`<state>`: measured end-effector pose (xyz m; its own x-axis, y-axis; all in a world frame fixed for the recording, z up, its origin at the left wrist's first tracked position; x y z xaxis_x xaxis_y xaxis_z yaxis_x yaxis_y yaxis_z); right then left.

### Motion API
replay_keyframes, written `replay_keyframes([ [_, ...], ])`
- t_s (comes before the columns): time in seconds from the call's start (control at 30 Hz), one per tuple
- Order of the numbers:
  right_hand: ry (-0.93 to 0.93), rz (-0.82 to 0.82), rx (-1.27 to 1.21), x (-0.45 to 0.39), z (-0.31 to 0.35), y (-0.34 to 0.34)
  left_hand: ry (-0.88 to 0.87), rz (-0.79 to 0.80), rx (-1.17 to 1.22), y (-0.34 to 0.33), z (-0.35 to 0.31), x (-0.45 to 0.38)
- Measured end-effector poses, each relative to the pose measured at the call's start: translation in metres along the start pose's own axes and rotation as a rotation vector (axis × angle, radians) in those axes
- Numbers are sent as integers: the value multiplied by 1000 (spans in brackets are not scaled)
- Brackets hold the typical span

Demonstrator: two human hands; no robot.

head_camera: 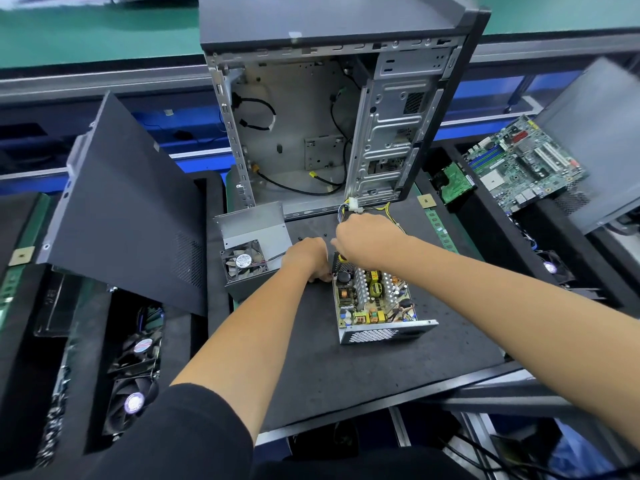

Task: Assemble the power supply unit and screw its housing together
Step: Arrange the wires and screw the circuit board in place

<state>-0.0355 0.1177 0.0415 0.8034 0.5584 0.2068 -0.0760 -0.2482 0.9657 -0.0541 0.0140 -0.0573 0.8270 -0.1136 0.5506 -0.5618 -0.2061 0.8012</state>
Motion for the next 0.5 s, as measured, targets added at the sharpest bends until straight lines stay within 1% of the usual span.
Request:
replay_keyframes([
  [0.13, 13, 96, -151, 4, -6, -2, 2, 25, 16, 2, -1, 1],
  [0.33, -96, -22, -409, 7, -39, 32, -12, 58, 63, 3, -3, 1],
  [0.5, -118, -60, -488, 11, -50, 43, -11, 99, 84, 2, -4, 0],
])
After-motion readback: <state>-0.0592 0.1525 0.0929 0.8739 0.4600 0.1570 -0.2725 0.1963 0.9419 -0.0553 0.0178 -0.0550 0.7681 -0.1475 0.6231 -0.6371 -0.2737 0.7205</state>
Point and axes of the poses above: each hand's wrist, its own x-axis away from the middle knuckle, its own y-axis out of the back of the hand, z = x × y, the point moved 3 cm from there along -x, towards the middle knuckle, and after that the axes turned 1 degree about -y, right-handed, at the moved point
